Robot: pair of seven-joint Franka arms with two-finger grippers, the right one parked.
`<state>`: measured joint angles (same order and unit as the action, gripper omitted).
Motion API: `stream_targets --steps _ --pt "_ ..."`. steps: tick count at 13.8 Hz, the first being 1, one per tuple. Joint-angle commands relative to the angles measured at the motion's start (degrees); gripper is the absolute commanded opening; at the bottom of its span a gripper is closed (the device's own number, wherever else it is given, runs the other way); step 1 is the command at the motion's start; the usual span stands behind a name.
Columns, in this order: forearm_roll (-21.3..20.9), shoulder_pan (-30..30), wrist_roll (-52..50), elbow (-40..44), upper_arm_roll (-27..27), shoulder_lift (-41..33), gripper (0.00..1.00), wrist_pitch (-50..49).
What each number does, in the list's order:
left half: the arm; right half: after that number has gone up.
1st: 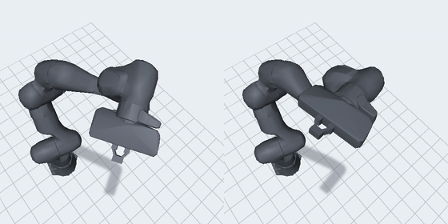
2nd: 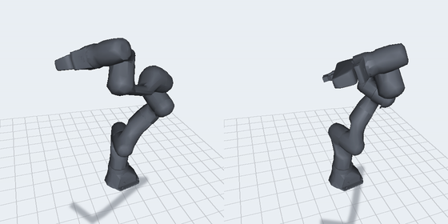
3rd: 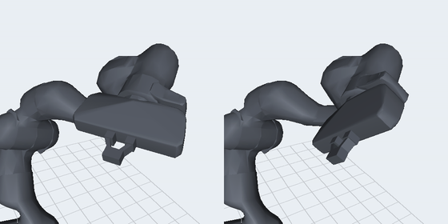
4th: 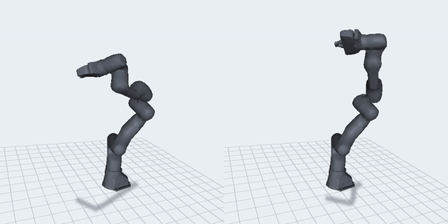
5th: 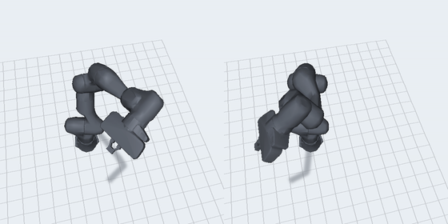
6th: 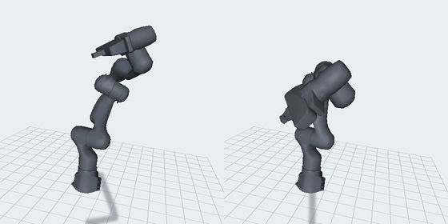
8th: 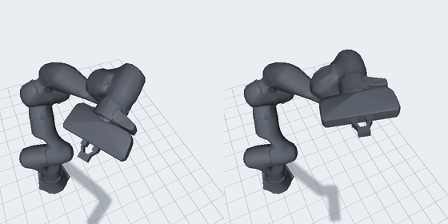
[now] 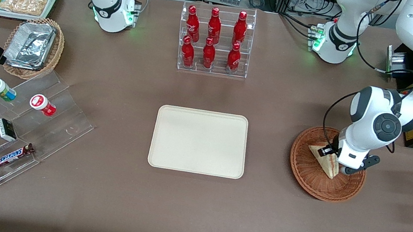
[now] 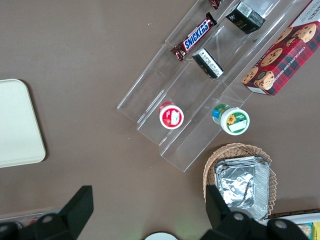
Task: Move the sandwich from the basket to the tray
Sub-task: 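Lower the left gripper and close it on the wrapped sandwich, then lift the sandwich and carry it with the left gripper over the tray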
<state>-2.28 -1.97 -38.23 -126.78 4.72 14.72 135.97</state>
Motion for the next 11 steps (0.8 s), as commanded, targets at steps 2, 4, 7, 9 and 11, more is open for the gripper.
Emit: stream_targets --steps 2,4,7,9,11 --pt "-1.15 0.91 -1.15 -0.4 0.11 -1.26 0.0 -1.22" --pt "-1.15 2.15 -0.45 0.73 0.38 -3.8 0.0 -5.69" --pt "-1.32 1.01 -0.09 6.78 0.81 -4.17 0.0 -14.83" --pt "-2.55 -3.02 -0.09 9.69 0.82 -4.34 0.0 -18.01" --pt "-2.91 -7.06 0.08 11.19 0.9 -4.34 0.0 -18.73"
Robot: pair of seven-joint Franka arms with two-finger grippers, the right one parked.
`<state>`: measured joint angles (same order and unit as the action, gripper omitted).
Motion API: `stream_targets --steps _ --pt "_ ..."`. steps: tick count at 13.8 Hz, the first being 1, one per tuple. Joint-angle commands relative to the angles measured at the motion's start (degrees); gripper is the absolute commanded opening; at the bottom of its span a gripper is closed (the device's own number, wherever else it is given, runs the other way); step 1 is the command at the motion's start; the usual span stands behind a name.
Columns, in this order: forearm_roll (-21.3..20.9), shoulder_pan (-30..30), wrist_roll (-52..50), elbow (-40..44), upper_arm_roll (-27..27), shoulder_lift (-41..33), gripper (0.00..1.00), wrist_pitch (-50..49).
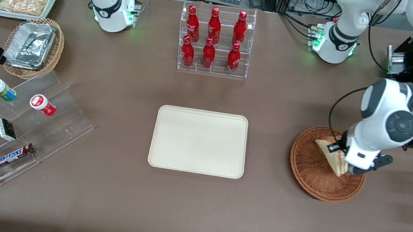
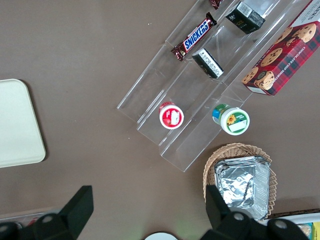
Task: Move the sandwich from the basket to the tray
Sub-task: 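Lift the sandwich and carry it with the left gripper over the tray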
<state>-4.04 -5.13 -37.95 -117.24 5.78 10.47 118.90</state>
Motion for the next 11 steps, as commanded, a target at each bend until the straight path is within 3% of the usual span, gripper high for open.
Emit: stream_targets --steps 1,6,11 --pt "-1.75 -7.05 0.58 1.92 -0.16 -0.1 0.0 -1.22" --pt "-2.02 -18.05 2.44 7.45 -0.07 2.88 0.0 -1.12" --pt "-1.32 -27.63 1.39 17.98 -0.07 13.32 0.0 -1.04"
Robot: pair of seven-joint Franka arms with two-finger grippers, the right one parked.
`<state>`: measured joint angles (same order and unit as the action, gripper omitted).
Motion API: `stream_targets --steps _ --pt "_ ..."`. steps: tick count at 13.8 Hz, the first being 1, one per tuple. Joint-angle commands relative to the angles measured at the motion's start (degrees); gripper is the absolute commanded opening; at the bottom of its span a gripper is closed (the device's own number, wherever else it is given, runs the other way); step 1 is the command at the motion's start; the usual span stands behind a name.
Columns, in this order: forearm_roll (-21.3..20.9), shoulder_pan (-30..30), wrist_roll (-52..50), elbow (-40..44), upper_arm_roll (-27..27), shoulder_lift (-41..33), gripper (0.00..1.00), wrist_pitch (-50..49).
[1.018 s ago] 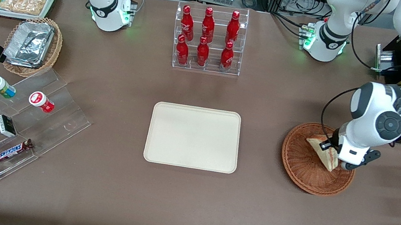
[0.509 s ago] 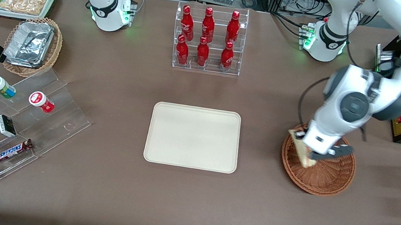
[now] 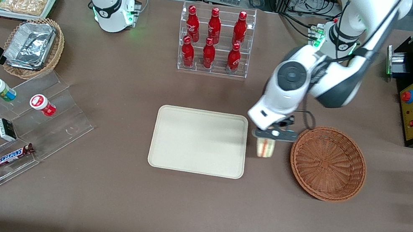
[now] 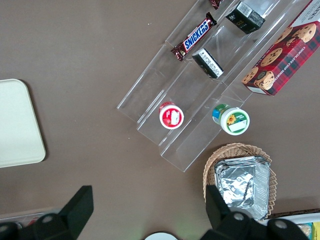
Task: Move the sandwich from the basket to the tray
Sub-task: 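Lift the sandwich and carry it with the left gripper over the tray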
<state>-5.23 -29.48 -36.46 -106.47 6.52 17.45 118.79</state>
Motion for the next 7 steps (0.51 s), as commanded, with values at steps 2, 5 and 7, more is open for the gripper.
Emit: stream_targets --steps 2,5,7 --pt "-0.04 -5.75 -2.46 13.1 -0.81 11.79 0.0 -1.02" --pt "-0.13 -9.27 -7.04 22.33 -0.81 19.96 0.0 -1.45" --pt "-0.13 -10.6 -7.75 24.9 -0.9 22.79 0.0 -1.46"
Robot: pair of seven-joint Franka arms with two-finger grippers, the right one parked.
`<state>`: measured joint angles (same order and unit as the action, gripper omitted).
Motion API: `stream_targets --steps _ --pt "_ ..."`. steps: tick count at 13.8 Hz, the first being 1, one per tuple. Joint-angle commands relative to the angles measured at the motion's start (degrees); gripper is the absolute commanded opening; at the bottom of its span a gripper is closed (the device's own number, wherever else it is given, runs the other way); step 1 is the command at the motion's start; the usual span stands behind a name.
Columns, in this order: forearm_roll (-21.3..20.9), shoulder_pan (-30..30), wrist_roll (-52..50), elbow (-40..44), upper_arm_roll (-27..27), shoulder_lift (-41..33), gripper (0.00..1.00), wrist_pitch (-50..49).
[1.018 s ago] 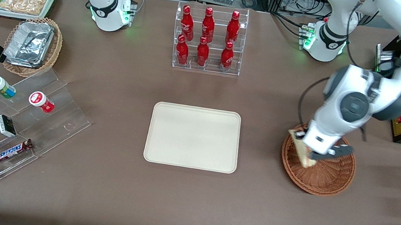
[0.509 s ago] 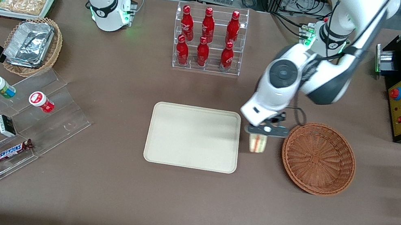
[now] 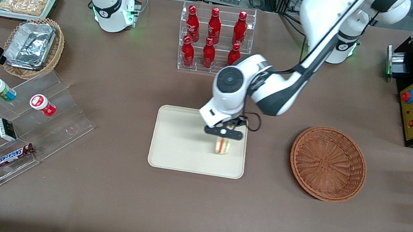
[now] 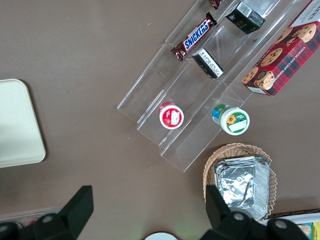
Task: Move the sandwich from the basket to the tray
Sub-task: 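Lower the sandwich onto the tray and open the left gripper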
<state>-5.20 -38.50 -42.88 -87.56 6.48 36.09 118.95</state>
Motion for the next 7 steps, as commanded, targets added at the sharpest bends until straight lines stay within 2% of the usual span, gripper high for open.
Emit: stream_targets --steps 1,7 --pt "-0.34 -1.58 -1.16 6.78 -0.85 4.94 0.0 -1.53" --pt "-0.78 -2.37 0.86 10.65 -0.85 9.52 0.0 -1.18"
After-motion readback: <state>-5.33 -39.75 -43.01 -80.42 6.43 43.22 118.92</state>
